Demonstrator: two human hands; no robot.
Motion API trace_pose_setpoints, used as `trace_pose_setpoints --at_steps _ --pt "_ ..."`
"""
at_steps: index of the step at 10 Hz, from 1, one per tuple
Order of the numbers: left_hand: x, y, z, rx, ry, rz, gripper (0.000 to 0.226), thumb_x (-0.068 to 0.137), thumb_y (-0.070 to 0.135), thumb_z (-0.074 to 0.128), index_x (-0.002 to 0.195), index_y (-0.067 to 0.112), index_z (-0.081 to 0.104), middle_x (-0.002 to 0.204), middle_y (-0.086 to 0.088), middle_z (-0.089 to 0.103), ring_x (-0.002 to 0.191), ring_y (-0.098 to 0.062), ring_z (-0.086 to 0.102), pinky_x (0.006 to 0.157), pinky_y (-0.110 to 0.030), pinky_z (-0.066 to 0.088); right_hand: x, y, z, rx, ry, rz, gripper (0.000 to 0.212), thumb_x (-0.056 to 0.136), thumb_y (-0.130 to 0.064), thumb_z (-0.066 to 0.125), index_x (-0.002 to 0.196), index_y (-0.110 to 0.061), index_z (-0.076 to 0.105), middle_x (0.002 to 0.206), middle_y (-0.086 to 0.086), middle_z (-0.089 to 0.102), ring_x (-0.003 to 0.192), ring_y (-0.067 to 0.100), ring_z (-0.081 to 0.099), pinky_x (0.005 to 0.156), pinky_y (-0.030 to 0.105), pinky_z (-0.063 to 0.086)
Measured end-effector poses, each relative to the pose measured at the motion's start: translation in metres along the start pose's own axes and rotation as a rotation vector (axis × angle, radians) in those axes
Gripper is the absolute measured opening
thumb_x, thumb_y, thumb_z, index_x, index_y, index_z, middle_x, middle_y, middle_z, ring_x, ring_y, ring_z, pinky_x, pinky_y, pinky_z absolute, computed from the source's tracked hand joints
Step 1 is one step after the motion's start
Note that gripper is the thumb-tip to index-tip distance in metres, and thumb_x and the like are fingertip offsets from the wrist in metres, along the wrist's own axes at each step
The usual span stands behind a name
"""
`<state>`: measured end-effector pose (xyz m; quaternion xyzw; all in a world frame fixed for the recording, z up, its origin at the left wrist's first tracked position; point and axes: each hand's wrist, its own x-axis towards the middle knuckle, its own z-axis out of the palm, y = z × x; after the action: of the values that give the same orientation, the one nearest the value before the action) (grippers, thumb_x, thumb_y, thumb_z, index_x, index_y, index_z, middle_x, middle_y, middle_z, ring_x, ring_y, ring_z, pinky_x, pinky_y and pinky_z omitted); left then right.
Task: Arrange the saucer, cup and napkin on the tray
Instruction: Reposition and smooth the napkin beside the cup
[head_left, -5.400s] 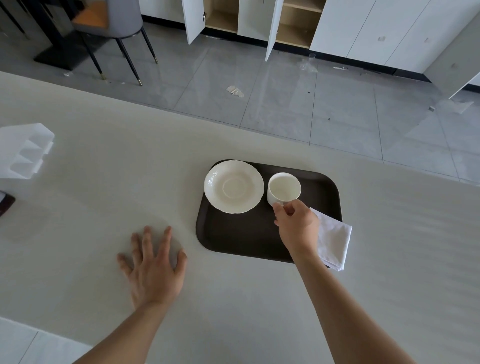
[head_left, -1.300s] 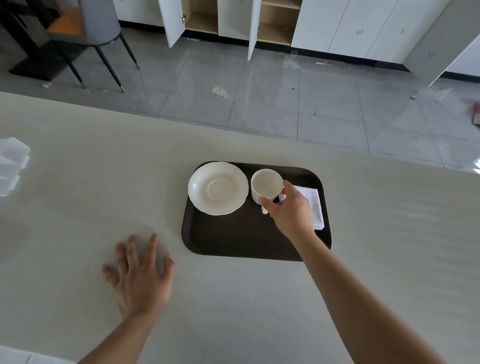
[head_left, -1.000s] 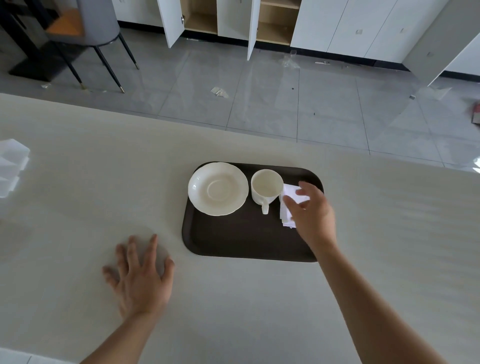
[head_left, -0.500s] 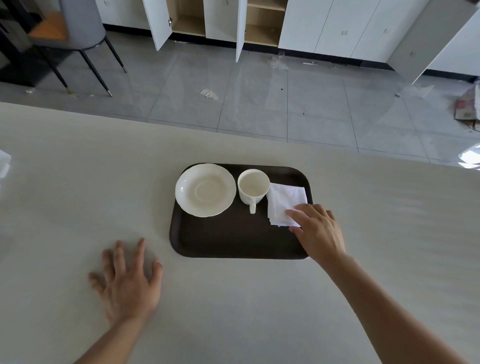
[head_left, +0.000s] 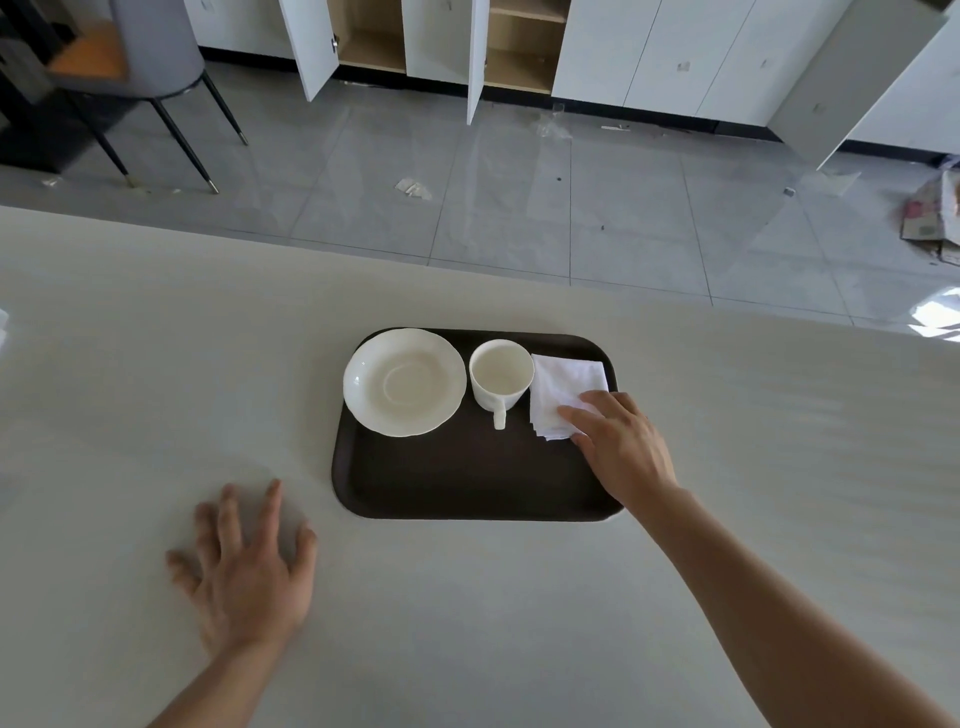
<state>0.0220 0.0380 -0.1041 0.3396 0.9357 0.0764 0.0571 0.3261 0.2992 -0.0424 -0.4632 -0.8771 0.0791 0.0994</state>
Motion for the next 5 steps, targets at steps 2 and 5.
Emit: trace_pose_setpoints --at_steps 2,5 --pt "0.000 0.000 -0.001 0.001 -0.009 -0.004 0.072 0.081 0.062 0.031 0.147 0.035 0.039 0.160 -0.011 0.027 0.149 -0.035 0.016 0.113 -0.065 0.011 0.003 0.002 0.005 0.016 0.002 -0.004 0.035 0.079 -0.009 0.079 0.113 -0.016 0.074 0.117 0.010 0.068 0.106 0.038 0.060 0.073 0.047 0.057" --pt "-0.002 0.010 -0.013 0.010 -0.058 -0.001 0.071 0.084 0.055 0.039 0.149 0.026 0.038 0.158 -0.017 0.029 0.147 -0.042 0.019 0.111 -0.068 0.013 0.023 -0.005 0.003 -0.098 -0.161 -0.120 0.054 0.091 -0.034 0.067 0.142 -0.033 0.049 0.152 -0.003 0.046 0.136 0.026 0.041 0.104 0.043 0.043"
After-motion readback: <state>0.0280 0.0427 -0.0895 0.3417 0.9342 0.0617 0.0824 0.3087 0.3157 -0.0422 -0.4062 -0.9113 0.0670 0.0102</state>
